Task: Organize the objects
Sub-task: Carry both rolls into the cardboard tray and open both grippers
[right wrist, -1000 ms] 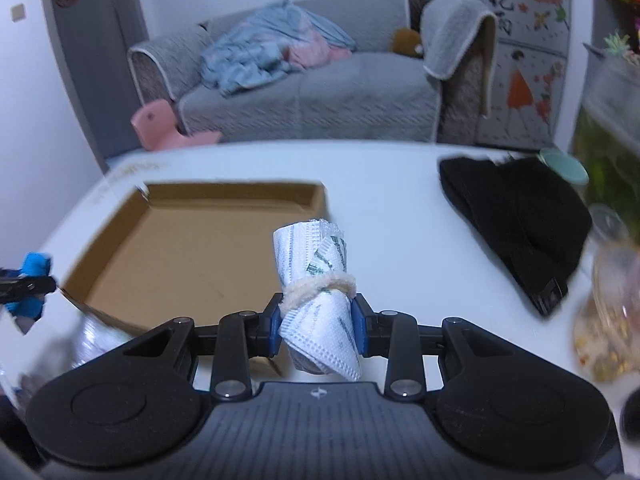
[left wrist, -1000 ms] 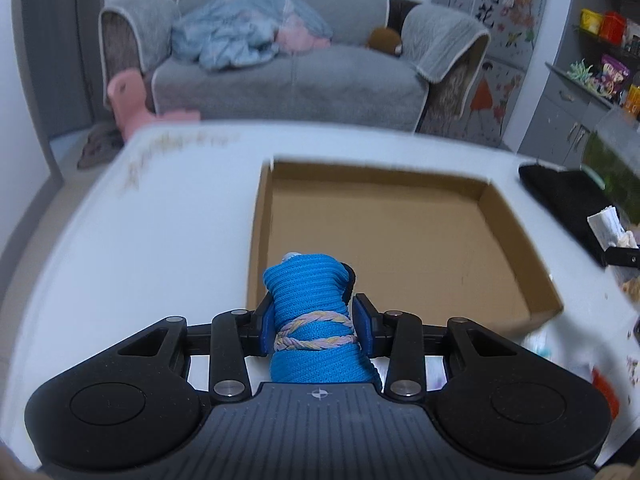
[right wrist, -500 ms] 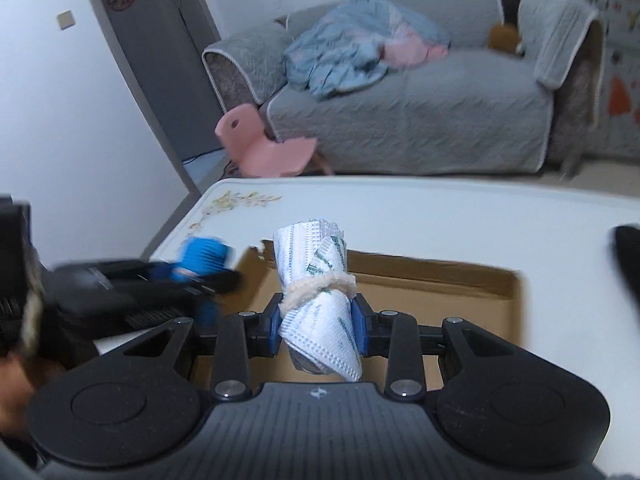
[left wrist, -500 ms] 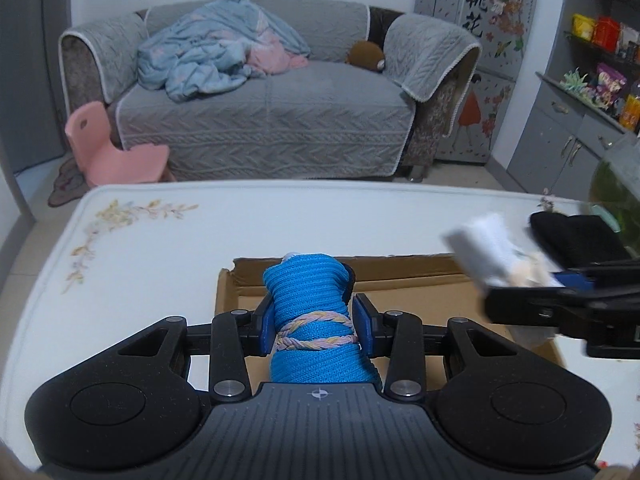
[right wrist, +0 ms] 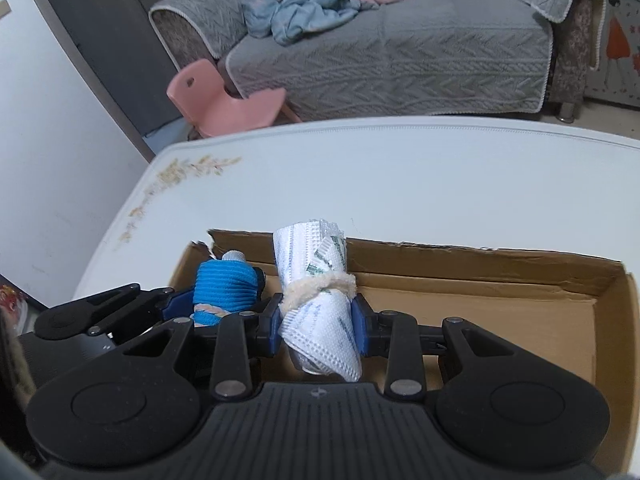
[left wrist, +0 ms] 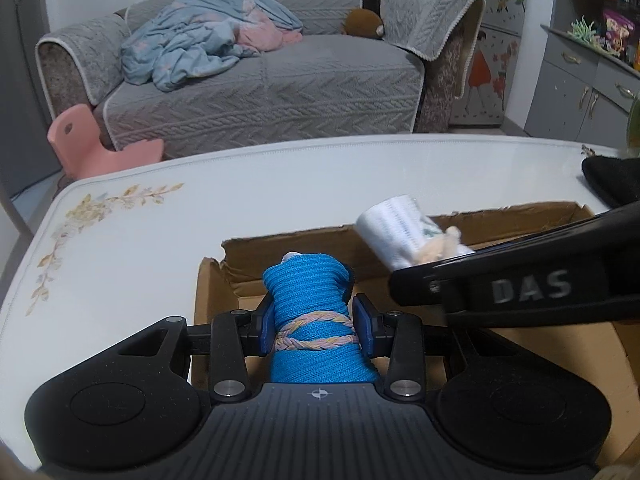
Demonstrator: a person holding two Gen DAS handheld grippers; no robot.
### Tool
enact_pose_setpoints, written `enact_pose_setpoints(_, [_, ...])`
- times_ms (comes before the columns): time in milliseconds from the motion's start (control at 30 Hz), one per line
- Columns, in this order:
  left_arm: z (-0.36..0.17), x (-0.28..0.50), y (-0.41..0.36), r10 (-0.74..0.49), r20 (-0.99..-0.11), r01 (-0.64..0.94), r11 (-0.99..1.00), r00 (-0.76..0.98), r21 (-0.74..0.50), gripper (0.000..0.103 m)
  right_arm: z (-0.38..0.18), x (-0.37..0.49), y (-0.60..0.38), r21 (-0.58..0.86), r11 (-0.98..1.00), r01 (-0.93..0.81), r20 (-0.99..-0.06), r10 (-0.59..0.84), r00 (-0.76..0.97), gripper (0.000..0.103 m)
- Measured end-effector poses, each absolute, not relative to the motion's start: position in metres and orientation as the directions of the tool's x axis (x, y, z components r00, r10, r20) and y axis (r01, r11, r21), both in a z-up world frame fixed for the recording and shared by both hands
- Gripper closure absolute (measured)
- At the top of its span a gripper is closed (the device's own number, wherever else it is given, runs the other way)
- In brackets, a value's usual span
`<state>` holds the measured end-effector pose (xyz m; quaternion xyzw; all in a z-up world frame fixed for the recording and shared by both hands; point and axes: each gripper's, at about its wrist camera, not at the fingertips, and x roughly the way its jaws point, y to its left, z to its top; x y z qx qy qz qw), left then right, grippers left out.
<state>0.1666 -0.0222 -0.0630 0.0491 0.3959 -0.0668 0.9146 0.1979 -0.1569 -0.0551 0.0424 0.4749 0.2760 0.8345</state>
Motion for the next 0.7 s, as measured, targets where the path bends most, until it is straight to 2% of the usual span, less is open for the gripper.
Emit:
enact_pose_setpoints(267, [-0.073,0.175,-0.027,-0.037,-0.753,0.152,0.985,0.656,0.083,0.054,-0.063,0.200,-0.140,0.304,0.847,-0.436,-0.798,0.476,0.368,0.071])
enact_pose_setpoints(400, [-0.070,0.174,-0.028,0.007,-0.739,0.133,0.983,0.674,0.131,0.037,-0.062,0.200,-0.140,0.306,0.849,-0.431,-0.800,0.475,0.366,0.068])
enact_pose_setpoints(567, [-0.061,0.171,-0.026,0.009,-0.732,0.121,0.985,0.681,0.125,0.028,-0.058,0.201,-0.146,0.304,0.851,-0.427,-0.794,0.474,0.380,0.063])
enact_pose_setpoints(700, [-0.053,0.165,-0.022,-0.009,-0.737,0.132,0.985,0.676,0.110,0.024,-0.055,0.204,-0.148,0.312,0.849,-0.427,-0.789,0.482,0.381,0.058])
